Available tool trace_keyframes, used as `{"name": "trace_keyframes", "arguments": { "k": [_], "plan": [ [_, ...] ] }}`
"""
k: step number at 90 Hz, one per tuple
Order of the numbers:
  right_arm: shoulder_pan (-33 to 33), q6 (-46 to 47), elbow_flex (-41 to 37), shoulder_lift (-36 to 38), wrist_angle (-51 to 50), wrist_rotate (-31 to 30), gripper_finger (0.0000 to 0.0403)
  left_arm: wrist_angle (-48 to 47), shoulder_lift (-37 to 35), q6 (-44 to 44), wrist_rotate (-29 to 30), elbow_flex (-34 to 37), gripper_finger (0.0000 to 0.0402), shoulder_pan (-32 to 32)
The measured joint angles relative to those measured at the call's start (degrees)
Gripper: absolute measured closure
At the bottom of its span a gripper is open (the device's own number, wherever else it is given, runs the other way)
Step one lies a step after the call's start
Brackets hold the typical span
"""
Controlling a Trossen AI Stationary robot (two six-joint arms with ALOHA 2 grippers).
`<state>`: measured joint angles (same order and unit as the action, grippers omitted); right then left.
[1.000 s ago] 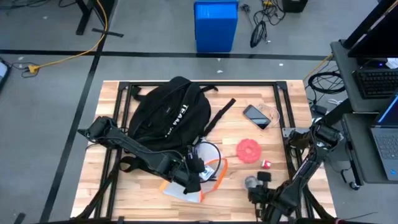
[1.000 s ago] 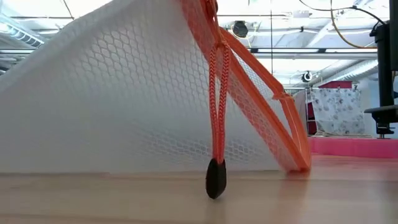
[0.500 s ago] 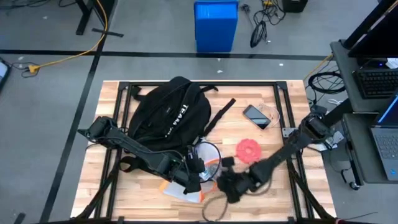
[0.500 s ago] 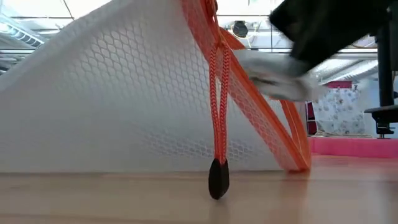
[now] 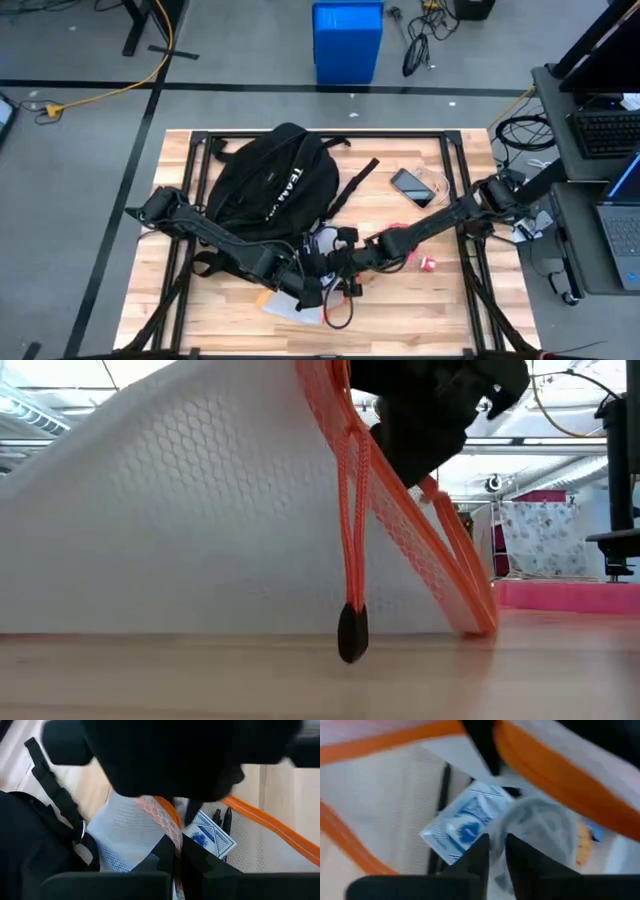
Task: Unpack backpack
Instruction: Put the earphones into the orange zip bag, then put the charger adapter into the orange zip bag
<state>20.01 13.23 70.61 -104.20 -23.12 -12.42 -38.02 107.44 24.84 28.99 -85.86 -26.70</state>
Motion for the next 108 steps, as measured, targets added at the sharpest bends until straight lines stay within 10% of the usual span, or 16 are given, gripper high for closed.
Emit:
{"name": "trace_keyframes", "arguments": {
  "k": [43,69,93,108],
  "plan": [
    [5.41,-0.68,0.0,4.45,-1.64,-0.43,0.023,0.38,0.0,-0.06,-0.08,0.0,0.0402,-0.02],
    [10.18,6.6,0.02,13.32,-10.45,-4.16,0.0236,0.31,0.0,-0.04,-0.1,0.0,0.0402,-0.02],
    [12.62,31.98,-0.15,16.0,-46.79,-18.73,0.0251,0.21,0.0,-0.02,-0.13,0.0,0.0402,-0.02],
    [13.4,34.63,-3.23,15.93,-44.06,-19.2,0.0259,0.22,0.0,-0.04,-0.13,0.0,0.0402,-0.02]
  ]
}}
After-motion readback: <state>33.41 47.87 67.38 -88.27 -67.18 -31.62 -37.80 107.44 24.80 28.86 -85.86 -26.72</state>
